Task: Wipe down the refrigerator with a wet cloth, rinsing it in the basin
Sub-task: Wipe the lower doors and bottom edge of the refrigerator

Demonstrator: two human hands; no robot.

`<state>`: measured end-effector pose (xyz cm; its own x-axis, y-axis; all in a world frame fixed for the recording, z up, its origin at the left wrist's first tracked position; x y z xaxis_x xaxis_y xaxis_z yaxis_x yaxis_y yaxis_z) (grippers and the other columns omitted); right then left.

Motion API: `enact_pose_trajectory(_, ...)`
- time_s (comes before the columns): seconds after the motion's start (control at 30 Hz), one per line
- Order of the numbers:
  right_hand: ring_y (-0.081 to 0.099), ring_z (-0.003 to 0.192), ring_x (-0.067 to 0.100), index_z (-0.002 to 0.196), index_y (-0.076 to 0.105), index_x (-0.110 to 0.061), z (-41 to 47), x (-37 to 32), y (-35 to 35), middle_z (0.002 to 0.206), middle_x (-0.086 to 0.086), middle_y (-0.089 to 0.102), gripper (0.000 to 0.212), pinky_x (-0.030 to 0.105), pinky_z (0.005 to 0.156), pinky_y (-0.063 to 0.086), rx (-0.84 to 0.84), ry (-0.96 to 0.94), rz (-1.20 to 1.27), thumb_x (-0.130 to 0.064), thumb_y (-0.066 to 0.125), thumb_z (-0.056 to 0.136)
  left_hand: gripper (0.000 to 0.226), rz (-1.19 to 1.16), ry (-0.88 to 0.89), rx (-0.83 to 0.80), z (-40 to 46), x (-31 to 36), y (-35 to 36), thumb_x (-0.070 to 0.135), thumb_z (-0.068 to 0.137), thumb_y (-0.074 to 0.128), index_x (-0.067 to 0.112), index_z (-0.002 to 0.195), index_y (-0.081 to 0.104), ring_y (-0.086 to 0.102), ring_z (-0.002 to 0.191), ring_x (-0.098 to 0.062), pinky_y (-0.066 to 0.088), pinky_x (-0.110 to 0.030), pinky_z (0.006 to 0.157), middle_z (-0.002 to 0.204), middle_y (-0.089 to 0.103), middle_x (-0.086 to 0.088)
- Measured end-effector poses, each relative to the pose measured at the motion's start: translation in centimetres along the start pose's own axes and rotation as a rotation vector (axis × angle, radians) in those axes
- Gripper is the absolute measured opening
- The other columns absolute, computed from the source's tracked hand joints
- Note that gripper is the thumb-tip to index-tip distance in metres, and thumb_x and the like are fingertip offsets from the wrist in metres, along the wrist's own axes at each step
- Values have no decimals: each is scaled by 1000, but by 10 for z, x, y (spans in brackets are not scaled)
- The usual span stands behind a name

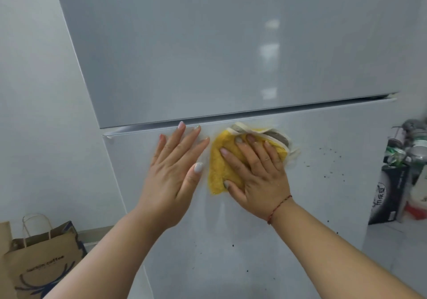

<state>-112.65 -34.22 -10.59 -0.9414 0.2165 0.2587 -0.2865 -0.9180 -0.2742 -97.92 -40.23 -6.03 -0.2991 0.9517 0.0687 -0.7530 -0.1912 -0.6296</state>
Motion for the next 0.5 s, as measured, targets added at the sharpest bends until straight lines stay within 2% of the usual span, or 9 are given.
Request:
enact_pose_trajectory(0.13, 24, 141, 30, 147, 29, -31, -19, 64, -5, 150, 6, 25, 61, 48, 118, 16, -20, 186, -12, -59, 35, 93, 58, 188, 44, -82, 5, -1, 16, 50, 103, 11, 26, 149, 35, 2, 151, -14, -4, -46, 120, 160, 20, 9)
enact_pose_trajectory(0.23, 22, 140, 33, 150, 15, -35, -36, 109, -8, 150, 8, 21, 65, 52, 115, 19, -44, 326, -35, -65, 26, 93, 56, 263, 51, -118, 4, -4, 20, 50, 103, 11, 28, 152, 28, 0, 151, -15, -7, -43, 120, 161, 14, 11)
enact_pose_trajectory(0.33, 16, 142, 31, 151, 5, -36, -53, 152, -13, 153, 6, 12, 70, 55, 115, 17, -69, 544, -14, -66, 24, 90, 55, 285, 46, -138, 5, -6, 20, 50, 103, 10, 30, 152, 24, -2, 150, -14, -10, -40, 120, 161, 11, 12)
enact_pose_trajectory(0.4, 12, 143, 30, 152, 9, -27, -61, 165, -18, 154, 4, 8, 72, 58, 114, 17, -31, 691, 31, -63, 24, 92, 55, 290, 47, -154, 4, -7, 21, 50, 103, 10, 30, 153, 23, -4, 150, -14, -10, -40, 120, 162, 10, 12)
enact_pose_trajectory(0.5, 10, 144, 31, 152, 19, -15, -56, 152, -19, 156, 16, 11, 70, 63, 113, 14, 55, 871, 114, -52, 32, 94, 55, 289, 47, -170, 4, -8, 23, 50, 103, 10, 30, 153, 23, -4, 150, -14, -9, -40, 120, 162, 9, 13)
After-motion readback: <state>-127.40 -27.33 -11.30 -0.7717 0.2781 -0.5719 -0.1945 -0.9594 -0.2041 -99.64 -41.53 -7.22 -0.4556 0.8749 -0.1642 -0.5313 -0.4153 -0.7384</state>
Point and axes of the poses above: each hand's wrist, its own z-axis towards the middle knuckle, its own y-axis out of the palm, x = y × z, the point moved 8 cm from there along z, towards the middle knuckle
